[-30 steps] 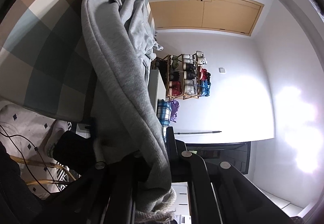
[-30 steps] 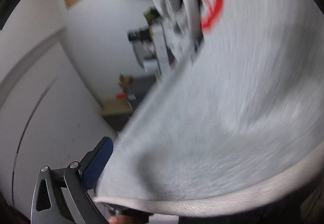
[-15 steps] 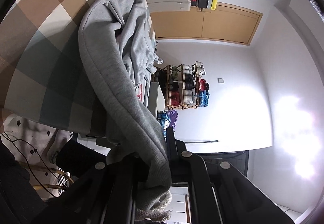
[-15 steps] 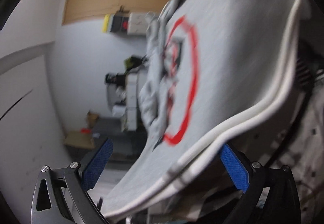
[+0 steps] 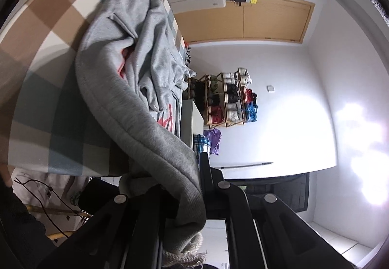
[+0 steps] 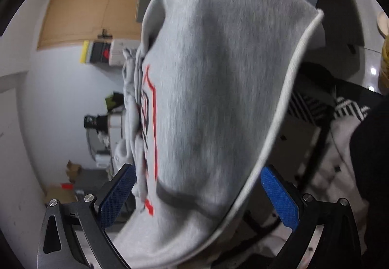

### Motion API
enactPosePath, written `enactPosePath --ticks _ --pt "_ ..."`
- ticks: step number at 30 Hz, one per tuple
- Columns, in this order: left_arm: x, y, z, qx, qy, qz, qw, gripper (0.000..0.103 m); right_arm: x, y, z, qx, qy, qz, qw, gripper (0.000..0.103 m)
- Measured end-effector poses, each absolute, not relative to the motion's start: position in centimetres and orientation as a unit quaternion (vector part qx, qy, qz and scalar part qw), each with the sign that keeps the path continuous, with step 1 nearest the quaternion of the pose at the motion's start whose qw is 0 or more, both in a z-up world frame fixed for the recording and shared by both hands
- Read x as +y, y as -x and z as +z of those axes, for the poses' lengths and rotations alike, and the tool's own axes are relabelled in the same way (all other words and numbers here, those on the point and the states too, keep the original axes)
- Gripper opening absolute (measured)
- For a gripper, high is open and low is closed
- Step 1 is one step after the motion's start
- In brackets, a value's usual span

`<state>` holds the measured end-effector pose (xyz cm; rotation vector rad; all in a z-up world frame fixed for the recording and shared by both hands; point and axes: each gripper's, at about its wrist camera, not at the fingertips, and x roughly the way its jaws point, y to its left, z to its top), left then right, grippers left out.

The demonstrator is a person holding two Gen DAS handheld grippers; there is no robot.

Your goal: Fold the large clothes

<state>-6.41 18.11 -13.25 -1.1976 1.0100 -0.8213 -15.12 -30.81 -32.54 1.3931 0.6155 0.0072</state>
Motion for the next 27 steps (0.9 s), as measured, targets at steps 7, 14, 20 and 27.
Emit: enactPosePath --ticks 7,14,20,27 --pt "17.2 5.3 -12.6 0.447 0.502 -0.374 0.639 0.002 -32.8 15.0 -14.4 0.198 -0.478 0.173 0.838 0.103" --pt "16.8 4.6 -12.3 0.449 0.493 -0.367 0.649 0.002 -38.9 22.2 -8.6 0.157 -0.416 0.171 0.879 0.103" --pt "15.9 4.5 -12.0 0.462 0.478 -0.354 0.658 0.002 -41.4 22.1 -22.4 0.296 -0.511 0.090 0.802 0.103" --pt "14.9 4.7 -12.2 0.472 0.474 -0.349 0.656 0.002 -42.8 18.3 -31.4 0.295 -0.518 0.051 0.802 0.103"
